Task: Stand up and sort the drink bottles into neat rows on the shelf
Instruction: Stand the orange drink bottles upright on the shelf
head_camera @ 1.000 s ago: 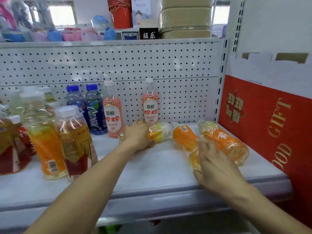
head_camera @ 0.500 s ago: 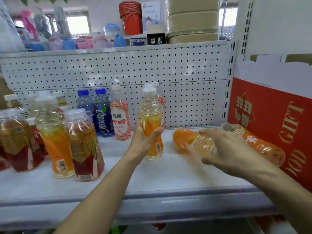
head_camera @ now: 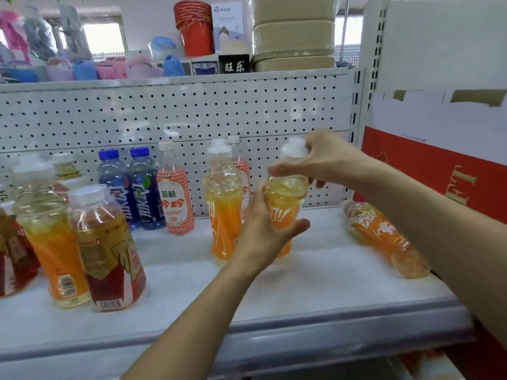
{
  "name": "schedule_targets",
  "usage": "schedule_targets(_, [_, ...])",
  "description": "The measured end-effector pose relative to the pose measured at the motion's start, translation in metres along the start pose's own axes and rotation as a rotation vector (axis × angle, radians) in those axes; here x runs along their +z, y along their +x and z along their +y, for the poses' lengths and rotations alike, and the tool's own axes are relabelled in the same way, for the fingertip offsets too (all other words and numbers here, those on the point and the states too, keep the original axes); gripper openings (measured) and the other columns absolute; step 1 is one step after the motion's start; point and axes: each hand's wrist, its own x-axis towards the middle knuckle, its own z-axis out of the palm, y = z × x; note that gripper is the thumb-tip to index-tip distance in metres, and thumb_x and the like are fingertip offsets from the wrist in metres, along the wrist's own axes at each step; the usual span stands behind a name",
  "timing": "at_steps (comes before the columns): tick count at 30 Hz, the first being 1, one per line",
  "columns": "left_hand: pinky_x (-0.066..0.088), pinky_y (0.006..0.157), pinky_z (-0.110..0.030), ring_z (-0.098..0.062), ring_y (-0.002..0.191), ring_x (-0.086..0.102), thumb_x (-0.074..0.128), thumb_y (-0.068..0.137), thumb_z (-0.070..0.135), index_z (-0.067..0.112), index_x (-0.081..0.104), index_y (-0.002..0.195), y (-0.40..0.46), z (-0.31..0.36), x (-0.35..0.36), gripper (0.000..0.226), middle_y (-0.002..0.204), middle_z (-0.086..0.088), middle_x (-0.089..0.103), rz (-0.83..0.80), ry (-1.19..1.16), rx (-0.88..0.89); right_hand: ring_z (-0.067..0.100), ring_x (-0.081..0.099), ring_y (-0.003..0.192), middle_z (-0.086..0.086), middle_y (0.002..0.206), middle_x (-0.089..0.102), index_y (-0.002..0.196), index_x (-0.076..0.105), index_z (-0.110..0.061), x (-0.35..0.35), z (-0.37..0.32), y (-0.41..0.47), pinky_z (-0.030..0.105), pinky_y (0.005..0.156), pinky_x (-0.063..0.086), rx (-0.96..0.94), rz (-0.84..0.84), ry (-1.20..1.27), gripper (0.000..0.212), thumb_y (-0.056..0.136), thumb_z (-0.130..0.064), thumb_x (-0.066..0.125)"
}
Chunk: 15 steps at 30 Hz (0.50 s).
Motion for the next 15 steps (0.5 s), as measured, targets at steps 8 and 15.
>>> schedule_targets(8, [0.035,0.094,-0.031,-0.008,0.114,0.044,0.069,0.09,0.036,0.027,0.027,0.144,0.014,-0.016,0.007,0.069,0.125,0.013,0.044,0.106,-0.089,-0.169,0.027,0.064,0.103,0.012,0.118,0.065,0.127,0.055,-0.005,0.003,0.1,-0.031,0.039,0.086,0.052,0.403,-0.159,-0.366,0.067,0.084,-0.056,0.065])
schedule_targets(15, [0.036,0.106,-0.042,-0.018,0.129,0.041,0.064,0.092,0.038,0.029,0.019,0.147,0.01,-0.01,0.01,0.072,0.138,0.008,0.041,0.119,-0.04,-0.201,0.023,0.06,0.1,0.006,0.116,0.058,0.149,0.014,-0.009,0.03,0.116,-0.05,0.034,0.083,0.053,0.555,-0.217,-0.582,0.094,0.08,-0.04,0.07])
